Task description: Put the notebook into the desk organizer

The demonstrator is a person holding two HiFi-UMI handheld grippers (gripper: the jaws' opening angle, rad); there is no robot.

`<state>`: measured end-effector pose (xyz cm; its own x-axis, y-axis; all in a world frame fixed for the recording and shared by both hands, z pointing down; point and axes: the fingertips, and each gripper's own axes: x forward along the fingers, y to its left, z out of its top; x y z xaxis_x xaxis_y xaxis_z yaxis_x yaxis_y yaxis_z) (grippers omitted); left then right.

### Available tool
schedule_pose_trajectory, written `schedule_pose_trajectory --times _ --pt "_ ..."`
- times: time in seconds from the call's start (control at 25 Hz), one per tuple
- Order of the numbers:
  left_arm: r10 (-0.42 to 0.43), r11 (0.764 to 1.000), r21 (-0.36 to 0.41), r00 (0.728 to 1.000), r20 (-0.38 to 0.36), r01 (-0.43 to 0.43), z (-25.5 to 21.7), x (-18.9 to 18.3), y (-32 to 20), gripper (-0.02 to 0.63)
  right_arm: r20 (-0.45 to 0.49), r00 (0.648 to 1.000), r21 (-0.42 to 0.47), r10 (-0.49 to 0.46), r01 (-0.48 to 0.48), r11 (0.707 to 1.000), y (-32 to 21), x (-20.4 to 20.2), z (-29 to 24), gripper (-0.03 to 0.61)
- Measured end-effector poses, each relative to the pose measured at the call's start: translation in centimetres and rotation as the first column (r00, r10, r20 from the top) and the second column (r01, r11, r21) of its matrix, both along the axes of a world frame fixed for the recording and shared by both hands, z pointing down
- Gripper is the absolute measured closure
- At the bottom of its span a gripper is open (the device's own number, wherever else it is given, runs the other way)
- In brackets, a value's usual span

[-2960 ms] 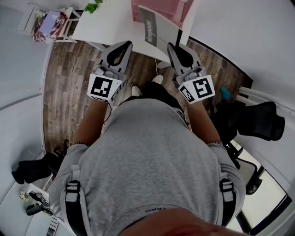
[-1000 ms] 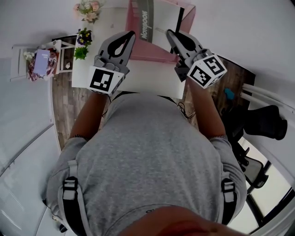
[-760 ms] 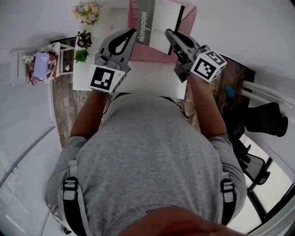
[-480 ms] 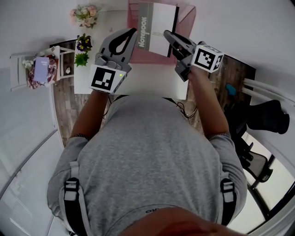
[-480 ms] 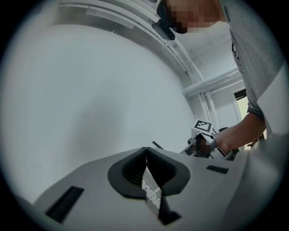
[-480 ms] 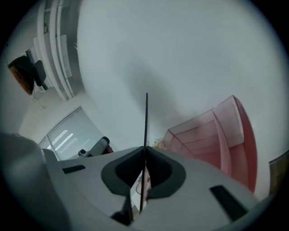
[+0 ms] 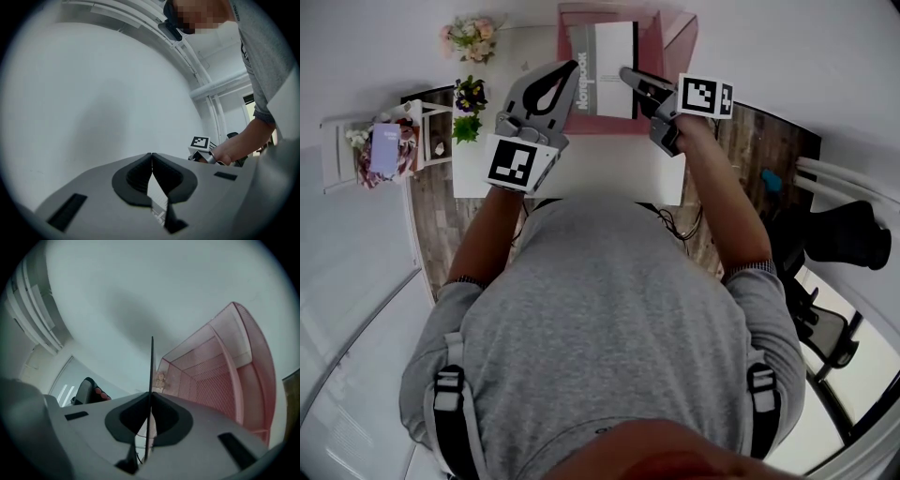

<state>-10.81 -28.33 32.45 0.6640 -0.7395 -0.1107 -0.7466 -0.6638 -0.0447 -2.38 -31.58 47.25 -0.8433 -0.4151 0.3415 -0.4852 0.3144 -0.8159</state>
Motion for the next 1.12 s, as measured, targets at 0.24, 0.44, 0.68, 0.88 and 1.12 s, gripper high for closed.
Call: schedule_pose_trajectory --times 0.24,0.44,0.68,0.88,1.12 --pt "0.0 1.0 -0.028 1.0 0.017 0.0 1.0 -0.1 -0.1 0.594 -0.059 0.998 -0.026 0.012 -0.013 1.0 -0.9 -0.2 1.8 0.559" --pt "0.009 1.0 -0.017 1.0 -0.007 -0.009 0.7 0.0 -0.3 0.594 -0.168 0.986 0.004 0.02 -0.019 1.0 -1.5 0.2 3.2 0.557" --pt "0.017 1.0 -0.026 1.0 -0.016 -0.017 1.0 -0.1 -0.4 0.594 -0.28 0.96 0.05 0.025 -0.011 0.999 -1.6 0.2 4.0 0.557" --pt "0.022 0.999 -0.039 1.0 -0.013 -0.022 1.3 -0.1 -0.4 0.594 -0.392 0.919 0.122 0.03 0.02 0.992 -1.7 -0.1 3.9 0.464" --pt "0.026 0.999 -0.032 0.999 -0.025 -0.027 1.2 -0.3 -0.3 0.594 -0.543 0.84 0.197 0.0 0.128 0.972 -1.1 -0.9 4.7 0.323"
